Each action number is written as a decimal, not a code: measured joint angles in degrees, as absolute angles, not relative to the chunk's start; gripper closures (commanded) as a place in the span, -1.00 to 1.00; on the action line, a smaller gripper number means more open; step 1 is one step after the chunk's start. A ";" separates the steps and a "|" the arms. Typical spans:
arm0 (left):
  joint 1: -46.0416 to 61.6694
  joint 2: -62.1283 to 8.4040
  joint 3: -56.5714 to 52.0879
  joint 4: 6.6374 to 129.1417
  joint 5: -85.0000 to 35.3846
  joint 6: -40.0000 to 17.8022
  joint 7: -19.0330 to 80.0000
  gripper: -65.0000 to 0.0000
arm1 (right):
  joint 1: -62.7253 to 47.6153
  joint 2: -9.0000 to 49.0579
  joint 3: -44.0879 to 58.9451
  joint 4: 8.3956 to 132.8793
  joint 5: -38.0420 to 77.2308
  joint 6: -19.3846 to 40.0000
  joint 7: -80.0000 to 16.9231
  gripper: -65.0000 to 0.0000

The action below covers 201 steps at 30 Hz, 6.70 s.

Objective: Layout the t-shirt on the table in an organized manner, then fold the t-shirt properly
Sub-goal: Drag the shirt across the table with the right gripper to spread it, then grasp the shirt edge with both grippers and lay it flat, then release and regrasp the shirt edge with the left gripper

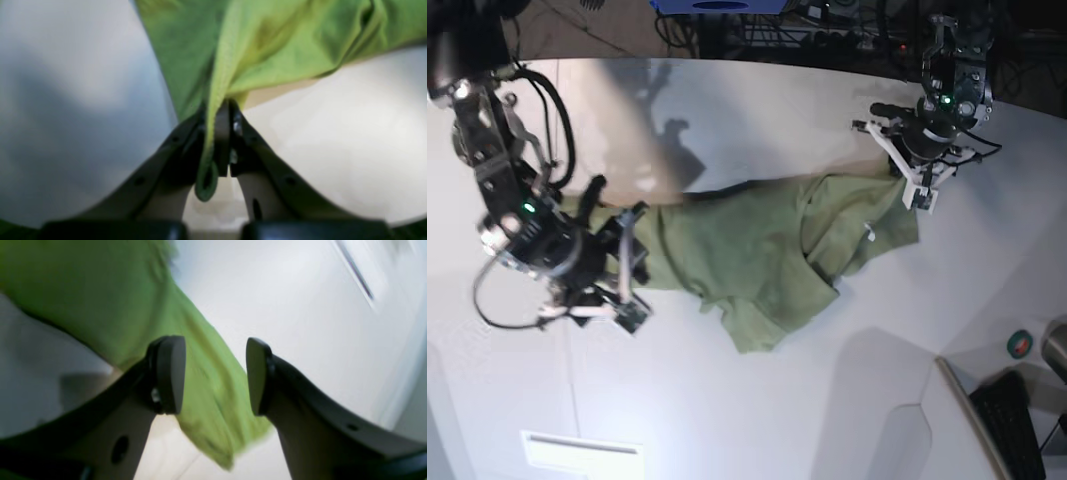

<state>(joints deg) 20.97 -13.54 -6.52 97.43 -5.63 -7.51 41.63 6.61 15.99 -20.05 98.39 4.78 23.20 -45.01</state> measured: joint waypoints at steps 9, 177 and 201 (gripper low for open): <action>22.48 -13.50 -6.66 97.54 -5.21 -7.53 41.34 1.00 | 19.55 2.52 -25.74 65.76 4.25 22.72 -41.04 0.12; 11.18 -15.84 15.42 86.41 2.79 -6.90 40.49 -0.22 | -10.52 -6.63 3.55 88.90 27.03 -6.22 -51.94 -0.29; 17.85 -20.45 -6.24 95.37 -65.93 -6.96 41.41 -0.22 | -7.35 -4.91 5.63 79.13 27.51 -7.29 -47.59 1.00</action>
<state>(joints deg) 17.85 -20.45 -6.24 95.37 -65.93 -6.96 41.41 -7.35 -4.91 5.63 79.13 27.51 -7.29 -47.59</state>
